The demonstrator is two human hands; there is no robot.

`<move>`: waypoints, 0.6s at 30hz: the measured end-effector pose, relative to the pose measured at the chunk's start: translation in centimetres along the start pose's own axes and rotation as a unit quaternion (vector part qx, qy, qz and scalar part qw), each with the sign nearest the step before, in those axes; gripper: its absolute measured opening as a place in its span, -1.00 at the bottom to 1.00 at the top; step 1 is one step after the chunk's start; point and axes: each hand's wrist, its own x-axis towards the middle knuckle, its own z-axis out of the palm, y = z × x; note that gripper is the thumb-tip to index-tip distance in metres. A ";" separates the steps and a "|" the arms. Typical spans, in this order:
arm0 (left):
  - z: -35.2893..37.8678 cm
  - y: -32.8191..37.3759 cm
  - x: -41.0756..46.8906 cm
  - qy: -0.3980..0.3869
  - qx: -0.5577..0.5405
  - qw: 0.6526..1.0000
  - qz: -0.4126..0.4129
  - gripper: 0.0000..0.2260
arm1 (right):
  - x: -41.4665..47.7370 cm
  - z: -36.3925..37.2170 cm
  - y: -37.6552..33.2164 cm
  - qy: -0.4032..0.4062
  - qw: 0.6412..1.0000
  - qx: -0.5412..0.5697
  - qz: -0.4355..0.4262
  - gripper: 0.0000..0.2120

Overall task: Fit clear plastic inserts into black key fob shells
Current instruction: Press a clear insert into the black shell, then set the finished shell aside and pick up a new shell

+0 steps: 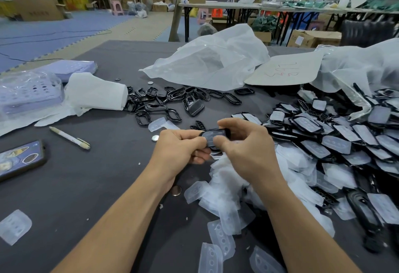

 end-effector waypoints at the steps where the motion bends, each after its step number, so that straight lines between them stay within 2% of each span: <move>1: 0.0 0.0 0.0 0.002 0.003 1.000 -0.001 -0.80 | -0.2 0.0 0.0 -0.013 0.998 -0.053 -0.024 -0.69; 3: 0.1 0.1 -0.1 0.006 0.006 1.000 -0.004 -0.74 | -0.4 0.1 -0.2 -0.034 0.991 -0.113 -0.062 -0.61; 5: 0.1 0.1 -0.1 0.010 0.003 1.000 -0.005 -0.71 | -0.5 0.2 -0.3 -0.028 0.987 -0.134 -0.086 -0.62; 10: 0.5 0.2 -0.1 0.031 -0.026 0.999 0.002 -0.86 | 0.3 -1.3 -0.1 -0.013 0.985 -0.159 -0.061 -0.70; 11: 0.6 0.1 -0.1 0.037 -0.030 0.999 0.003 -0.86 | 0.7 -2.2 0.1 0.018 0.983 -0.174 -0.054 -0.71; 13: 0.6 0.0 -0.1 0.047 -0.022 0.999 0.006 -0.88 | 1.6 -4.7 0.7 0.135 0.963 -0.233 -0.019 -0.65; 15: 0.5 -0.1 0.1 0.056 -0.002 0.998 0.012 -0.90 | 2.0 -7.1 1.1 0.256 0.917 -0.300 0.059 -0.45; 16: 0.5 -0.1 0.2 0.064 0.016 0.998 0.020 -0.91 | 2.0 -7.6 1.2 0.285 0.901 -0.315 0.089 -0.36; 18: 0.6 -0.3 0.3 0.098 0.084 0.990 0.053 -0.90 | 1.8 -7.2 1.1 0.284 0.899 -0.322 0.083 -0.33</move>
